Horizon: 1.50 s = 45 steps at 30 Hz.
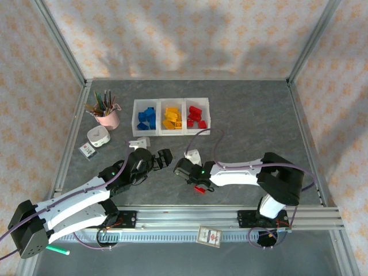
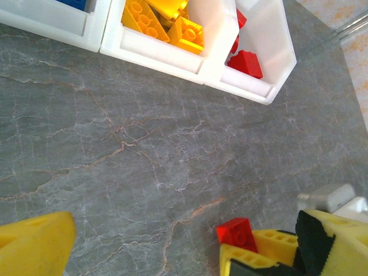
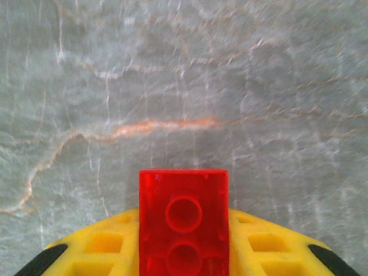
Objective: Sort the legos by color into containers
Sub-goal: Pick up the lego from the bottom-center of the table, then place the lego in the container, then pick up the lego from the bottom-center of the table.
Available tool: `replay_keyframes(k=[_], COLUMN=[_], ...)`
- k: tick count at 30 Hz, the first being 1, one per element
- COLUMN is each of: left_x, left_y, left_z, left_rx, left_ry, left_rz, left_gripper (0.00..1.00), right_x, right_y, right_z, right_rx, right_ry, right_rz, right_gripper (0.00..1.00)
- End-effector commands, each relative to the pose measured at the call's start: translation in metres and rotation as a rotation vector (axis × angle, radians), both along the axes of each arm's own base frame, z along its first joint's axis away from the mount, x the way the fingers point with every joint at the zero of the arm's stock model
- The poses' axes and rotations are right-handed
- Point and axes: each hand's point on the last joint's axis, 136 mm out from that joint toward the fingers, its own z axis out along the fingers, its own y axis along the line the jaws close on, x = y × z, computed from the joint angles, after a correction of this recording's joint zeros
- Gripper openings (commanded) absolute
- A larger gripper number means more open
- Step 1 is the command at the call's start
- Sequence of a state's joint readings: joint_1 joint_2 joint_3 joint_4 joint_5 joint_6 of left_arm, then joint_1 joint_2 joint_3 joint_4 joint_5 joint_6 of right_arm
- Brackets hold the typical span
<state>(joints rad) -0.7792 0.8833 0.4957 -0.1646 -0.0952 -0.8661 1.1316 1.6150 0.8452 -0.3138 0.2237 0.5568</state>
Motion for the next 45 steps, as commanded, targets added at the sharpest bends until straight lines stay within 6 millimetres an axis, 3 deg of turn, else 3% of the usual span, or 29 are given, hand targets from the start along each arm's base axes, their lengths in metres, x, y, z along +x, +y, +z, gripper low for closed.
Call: replay_keyframes(k=[1,8,15,21,27,29,33,37,45], left_x=[0.005,0.018,0.036,0.053,0.063,0.065,0.067,0.065,0.054], left_y=[-0.002,-0.006,-0.013,-0.013,-0.011,-0.011,-0.011,-0.012,-0.017], left_z=[0.013,0.029,0.045,0.054,0.055,0.057,0.058,0.059,0.052], left_rx=[-0.002,0.034,0.038,0.048,0.046,0.044,0.043,0.041,0.027], left_ry=[-0.044,-0.085,-0.121,-0.136,-0.139,-0.142,-0.144,-0.142,-0.108], left_rz=[0.007,0.010,0.025,0.046,0.053,0.054,0.048,0.038,-0.017], left_gripper=[0.99,0.99,0.99,0.99,0.99,0.99,0.99,0.99,0.99], right_x=[0.025,0.087,0.160,0.212,0.250,0.262,0.271,0.265,0.207], right_y=[0.001,-0.013,-0.019,-0.017,-0.020,-0.023,-0.017,-0.009,-0.012], right_z=[0.043,0.097,0.127,0.122,0.108,0.104,0.103,0.115,0.132], right_rx=[0.083,0.137,0.169,0.119,0.082,0.077,0.079,0.125,0.175], right_ry=[-0.082,-0.212,-0.292,-0.309,-0.304,-0.300,-0.289,-0.276,-0.259], right_rz=[-0.045,-0.141,-0.200,-0.225,-0.251,-0.262,-0.237,-0.197,-0.144], right_gripper=[0.32,0.34,0.35,0.35,0.35,0.40,0.52,0.59,0.66])
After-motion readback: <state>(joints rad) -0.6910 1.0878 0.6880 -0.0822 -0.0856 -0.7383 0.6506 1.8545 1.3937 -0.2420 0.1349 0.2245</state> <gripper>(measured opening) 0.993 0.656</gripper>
